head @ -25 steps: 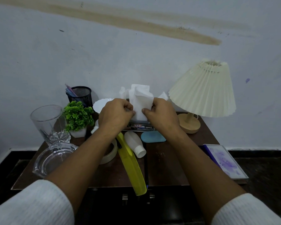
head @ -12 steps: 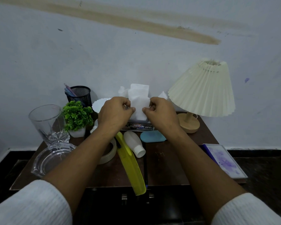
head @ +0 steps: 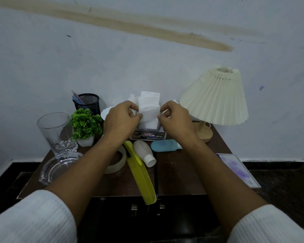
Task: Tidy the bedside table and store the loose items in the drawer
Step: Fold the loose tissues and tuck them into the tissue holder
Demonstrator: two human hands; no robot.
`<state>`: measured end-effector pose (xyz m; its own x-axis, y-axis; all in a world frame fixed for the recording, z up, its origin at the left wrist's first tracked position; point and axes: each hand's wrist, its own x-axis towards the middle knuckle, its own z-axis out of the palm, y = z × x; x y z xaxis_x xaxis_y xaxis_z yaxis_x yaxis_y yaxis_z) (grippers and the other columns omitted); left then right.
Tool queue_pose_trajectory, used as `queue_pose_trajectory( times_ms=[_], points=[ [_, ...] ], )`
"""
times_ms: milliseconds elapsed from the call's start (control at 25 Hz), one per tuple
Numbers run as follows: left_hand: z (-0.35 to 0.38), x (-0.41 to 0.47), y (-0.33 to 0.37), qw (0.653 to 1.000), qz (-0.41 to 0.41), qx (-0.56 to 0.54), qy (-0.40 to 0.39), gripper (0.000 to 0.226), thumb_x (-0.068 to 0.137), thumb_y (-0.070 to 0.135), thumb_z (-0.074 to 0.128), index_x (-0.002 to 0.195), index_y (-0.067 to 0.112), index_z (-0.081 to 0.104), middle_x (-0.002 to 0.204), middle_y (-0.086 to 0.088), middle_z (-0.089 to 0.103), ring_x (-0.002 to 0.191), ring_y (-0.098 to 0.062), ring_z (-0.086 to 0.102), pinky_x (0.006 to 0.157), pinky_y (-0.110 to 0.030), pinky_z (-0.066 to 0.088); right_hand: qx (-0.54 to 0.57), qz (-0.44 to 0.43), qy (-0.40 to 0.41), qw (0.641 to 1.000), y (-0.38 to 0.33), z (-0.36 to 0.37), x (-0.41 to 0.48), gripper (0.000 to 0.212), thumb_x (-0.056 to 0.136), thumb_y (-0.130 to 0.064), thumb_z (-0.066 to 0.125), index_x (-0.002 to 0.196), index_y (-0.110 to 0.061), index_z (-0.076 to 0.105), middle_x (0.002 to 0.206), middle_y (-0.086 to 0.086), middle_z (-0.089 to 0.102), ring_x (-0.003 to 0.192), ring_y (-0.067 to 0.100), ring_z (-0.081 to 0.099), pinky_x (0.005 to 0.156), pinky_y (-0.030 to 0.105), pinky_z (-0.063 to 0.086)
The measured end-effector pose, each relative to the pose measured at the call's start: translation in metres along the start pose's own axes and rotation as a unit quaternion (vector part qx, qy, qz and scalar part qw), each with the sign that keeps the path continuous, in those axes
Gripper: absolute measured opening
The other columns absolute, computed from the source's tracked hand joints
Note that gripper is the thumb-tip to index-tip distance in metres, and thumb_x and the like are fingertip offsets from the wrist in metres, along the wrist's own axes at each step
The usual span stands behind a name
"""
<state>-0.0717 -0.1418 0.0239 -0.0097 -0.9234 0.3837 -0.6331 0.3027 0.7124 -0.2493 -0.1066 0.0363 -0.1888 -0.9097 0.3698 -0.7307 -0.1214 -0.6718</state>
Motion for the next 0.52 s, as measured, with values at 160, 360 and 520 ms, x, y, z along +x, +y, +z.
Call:
queue_pose_trajectory(
  times_ms=[160, 360, 520],
  points=[
    [-0.013, -0.014, -0.006, 0.998, -0.037, -0.049, 0.033, 0.009, 0.085, 0.033, 0.072, 0.090, 0.029, 0.065, 0.075, 0.005, 0.063, 0.072, -0.016, 0.061, 0.062, -0.030, 0.045, -0.049, 0.019, -0.033, 0.998, -0.002, -0.010, -0.016, 0.007, 0.091, -0.029, 0.064, 0.085, -0.024, 0.062, 0.073, -0.008, 0.065, 0.067, 0.011, 0.065, 0.065, 0.039, 0.059],
    [-0.012, -0.044, -0.012, 0.993, -0.088, -0.082, 0.009, 0.006, 0.087, 0.028, 0.072, 0.088, 0.025, 0.067, 0.078, 0.002, 0.065, 0.076, -0.019, 0.064, 0.061, -0.029, 0.047, -0.053, 0.095, -0.079, 0.991, 0.009, -0.010, -0.037, 0.008, 0.088, -0.034, 0.062, 0.086, -0.026, 0.063, 0.087, -0.003, 0.071, 0.080, 0.020, 0.069, 0.075, 0.047, 0.061],
    [-0.010, -0.049, -0.011, 0.994, -0.079, -0.069, 0.004, 0.015, 0.088, 0.035, 0.070, 0.100, 0.026, 0.068, 0.091, 0.009, 0.068, 0.085, -0.012, 0.063, 0.068, -0.029, 0.048, -0.080, 0.103, -0.063, 0.989, 0.013, -0.013, -0.037, 0.018, 0.092, -0.028, 0.061, 0.107, -0.021, 0.067, 0.105, 0.001, 0.071, 0.091, 0.016, 0.063, 0.073, 0.031, 0.050]
  ],
)
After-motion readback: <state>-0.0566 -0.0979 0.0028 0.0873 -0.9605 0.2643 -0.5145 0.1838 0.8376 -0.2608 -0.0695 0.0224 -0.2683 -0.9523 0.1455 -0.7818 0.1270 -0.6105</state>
